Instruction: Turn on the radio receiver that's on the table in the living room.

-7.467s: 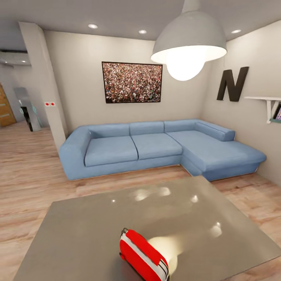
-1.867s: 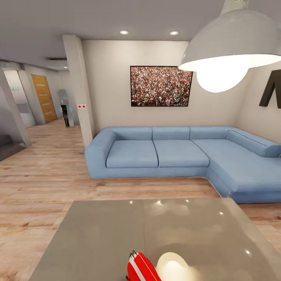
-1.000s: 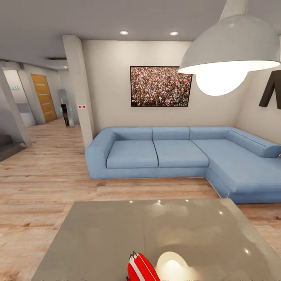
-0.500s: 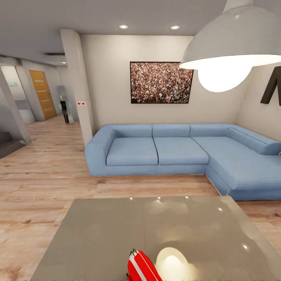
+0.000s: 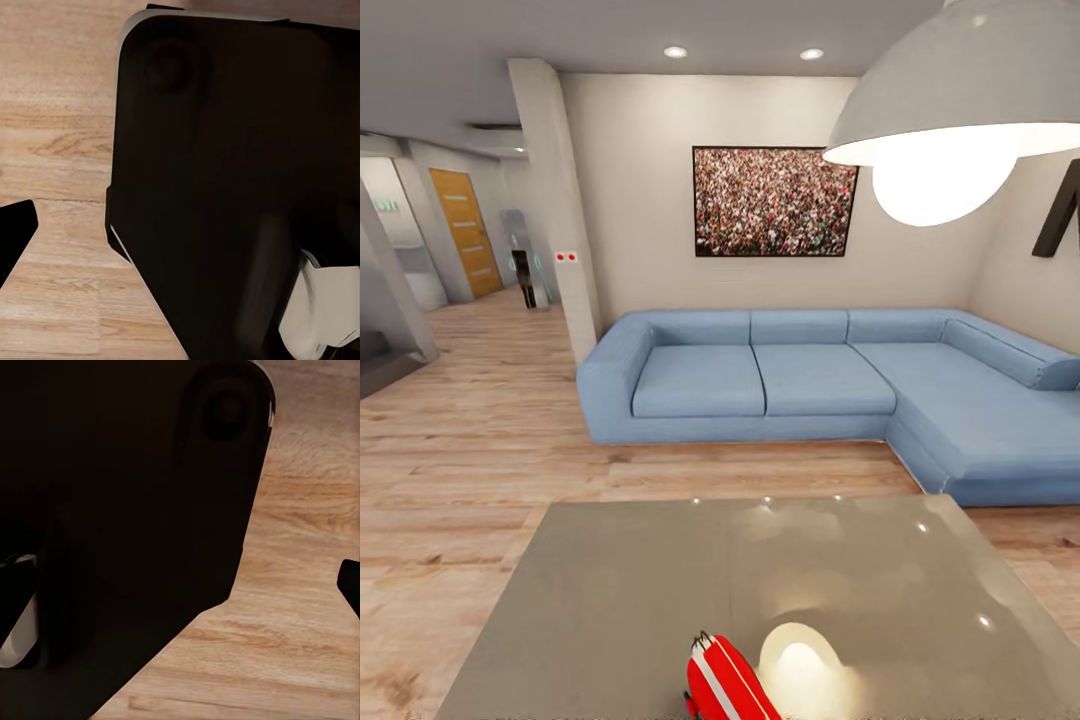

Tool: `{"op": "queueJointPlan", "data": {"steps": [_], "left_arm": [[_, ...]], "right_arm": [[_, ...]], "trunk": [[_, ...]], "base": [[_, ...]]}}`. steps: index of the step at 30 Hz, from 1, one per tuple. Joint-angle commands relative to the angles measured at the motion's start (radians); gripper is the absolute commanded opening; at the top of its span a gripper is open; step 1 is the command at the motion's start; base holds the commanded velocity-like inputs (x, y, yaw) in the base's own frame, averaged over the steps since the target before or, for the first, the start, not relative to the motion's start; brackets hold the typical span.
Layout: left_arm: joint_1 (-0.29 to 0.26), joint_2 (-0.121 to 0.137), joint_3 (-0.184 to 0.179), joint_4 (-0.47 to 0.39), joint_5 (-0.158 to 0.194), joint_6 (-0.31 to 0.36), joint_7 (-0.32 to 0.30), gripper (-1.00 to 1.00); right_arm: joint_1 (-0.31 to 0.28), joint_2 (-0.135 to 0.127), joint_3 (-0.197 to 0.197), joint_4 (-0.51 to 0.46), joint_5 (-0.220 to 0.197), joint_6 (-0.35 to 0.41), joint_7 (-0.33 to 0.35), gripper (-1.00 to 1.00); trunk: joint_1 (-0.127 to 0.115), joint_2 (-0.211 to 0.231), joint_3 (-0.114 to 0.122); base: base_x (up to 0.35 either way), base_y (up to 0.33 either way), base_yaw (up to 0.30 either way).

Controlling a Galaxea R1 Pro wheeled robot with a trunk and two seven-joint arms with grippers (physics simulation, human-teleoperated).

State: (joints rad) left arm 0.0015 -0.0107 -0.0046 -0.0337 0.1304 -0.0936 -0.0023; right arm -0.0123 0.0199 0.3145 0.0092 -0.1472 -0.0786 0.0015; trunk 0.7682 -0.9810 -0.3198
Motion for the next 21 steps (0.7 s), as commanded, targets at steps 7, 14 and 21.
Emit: {"op": "queueJointPlan", "data": {"steps": [7, 14, 21], "left_arm": [[0.000, 0.000, 0.000, 0.000, 0.000, 0.000, -0.001, 1.00], [0.000, 0.000, 0.000, 0.000, 0.000, 0.000, 0.000, 1.00], [0.000, 0.000, 0.000, 0.000, 0.000, 0.000, 0.000, 1.00]], "right_arm": [[0.000, 0.000, 0.000, 0.000, 0.000, 0.000, 0.000, 1.00], [0.000, 0.000, 0.000, 0.000, 0.000, 0.000, 0.000, 1.00], [0.000, 0.000, 0.000, 0.000, 0.000, 0.000, 0.000, 1.00]], "trunk": [[0.000, 0.000, -0.011], [0.000, 0.000, -0.023], [0.000, 0.000, -0.034]], "base": [[0.000, 0.000, 0.000], [0.000, 0.000, 0.000], [0.000, 0.000, 0.000]]}}
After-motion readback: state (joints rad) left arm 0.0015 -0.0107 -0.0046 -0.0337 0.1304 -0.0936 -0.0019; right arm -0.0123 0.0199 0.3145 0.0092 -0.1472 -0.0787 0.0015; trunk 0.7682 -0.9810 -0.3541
